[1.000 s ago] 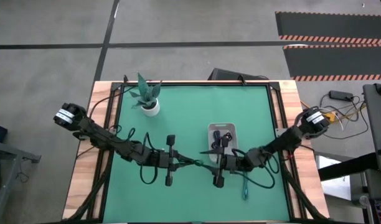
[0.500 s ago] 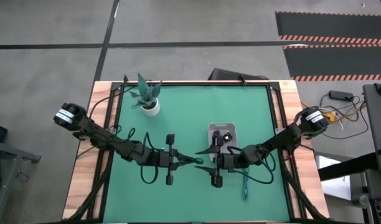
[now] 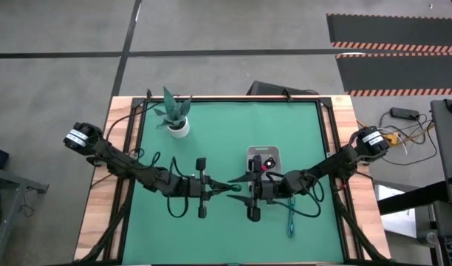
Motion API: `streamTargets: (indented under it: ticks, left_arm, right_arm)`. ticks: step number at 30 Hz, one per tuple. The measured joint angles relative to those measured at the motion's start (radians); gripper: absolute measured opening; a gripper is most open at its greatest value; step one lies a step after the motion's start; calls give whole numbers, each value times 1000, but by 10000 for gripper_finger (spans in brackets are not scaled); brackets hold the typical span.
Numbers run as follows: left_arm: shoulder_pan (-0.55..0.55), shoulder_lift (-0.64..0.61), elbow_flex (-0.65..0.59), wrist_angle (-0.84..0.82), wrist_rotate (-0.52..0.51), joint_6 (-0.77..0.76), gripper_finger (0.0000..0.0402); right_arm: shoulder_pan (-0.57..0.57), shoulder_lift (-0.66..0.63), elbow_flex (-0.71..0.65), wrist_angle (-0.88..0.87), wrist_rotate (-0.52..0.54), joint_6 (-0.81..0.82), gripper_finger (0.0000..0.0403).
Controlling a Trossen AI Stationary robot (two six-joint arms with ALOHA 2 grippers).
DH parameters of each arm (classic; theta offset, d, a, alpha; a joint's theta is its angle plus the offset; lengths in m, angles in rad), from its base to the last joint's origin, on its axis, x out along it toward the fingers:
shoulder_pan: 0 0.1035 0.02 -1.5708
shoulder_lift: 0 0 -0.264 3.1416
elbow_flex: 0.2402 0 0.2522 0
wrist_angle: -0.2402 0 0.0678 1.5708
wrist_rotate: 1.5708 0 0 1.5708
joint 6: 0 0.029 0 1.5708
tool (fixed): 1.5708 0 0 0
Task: Pick and place USB-C Cables
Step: Put the green charger cable into the gray bin
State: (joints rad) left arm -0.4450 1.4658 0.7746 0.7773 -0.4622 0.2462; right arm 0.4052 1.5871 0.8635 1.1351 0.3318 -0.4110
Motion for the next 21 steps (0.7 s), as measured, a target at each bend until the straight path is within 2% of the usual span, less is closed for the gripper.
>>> streamTargets:
  ticks: [15, 21]
  left_arm:
    - [0, 0, 0, 3, 2, -4, 21]
    - [0, 0, 0, 6, 1, -4, 28]
  right_arm:
    - [0, 0, 0, -3, 1, 7, 72]
    - [0, 0, 0, -4, 1, 6, 55]
